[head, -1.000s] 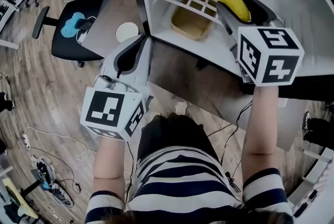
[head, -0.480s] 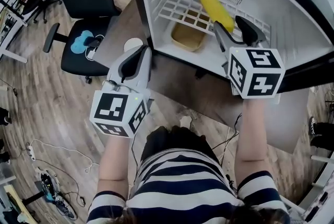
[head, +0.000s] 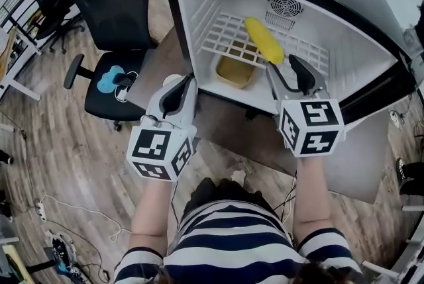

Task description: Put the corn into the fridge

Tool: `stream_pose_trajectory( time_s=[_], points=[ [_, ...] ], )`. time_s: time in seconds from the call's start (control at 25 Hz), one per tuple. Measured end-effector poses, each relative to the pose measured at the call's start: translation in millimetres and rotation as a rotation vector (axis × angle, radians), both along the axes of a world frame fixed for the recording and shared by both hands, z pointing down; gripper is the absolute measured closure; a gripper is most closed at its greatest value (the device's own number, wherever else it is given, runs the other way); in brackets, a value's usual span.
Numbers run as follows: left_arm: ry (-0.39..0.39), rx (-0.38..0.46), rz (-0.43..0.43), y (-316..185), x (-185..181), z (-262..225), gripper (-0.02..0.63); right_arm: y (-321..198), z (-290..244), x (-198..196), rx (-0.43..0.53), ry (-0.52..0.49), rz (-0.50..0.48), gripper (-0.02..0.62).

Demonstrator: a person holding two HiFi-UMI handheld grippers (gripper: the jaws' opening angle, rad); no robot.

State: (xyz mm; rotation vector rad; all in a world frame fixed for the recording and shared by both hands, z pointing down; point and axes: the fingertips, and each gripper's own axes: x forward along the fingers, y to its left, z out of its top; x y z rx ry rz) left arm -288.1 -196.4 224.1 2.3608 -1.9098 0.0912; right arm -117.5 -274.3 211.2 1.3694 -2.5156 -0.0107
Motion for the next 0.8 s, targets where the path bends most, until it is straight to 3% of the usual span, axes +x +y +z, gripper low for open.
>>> stream_pose_trajectory(
  time_s=[0.52, 0.68, 0.8],
  points=[
    [0.016, 0.029, -0.005, 17, 12, -10, 0.606, 54, -7, 22, 0.019, -0.147, 0.002, 0.511],
    [0.028, 0.025, -0.006, 25, 13, -9, 0.606, 62, -9, 31, 0.044, -0.206, 0.045, 0.598],
    [0.032, 0.027, -0.009, 31, 11, -9, 0.606, 70, -10, 34, 0.061, -0.227, 0.049, 0.600]
  ],
)
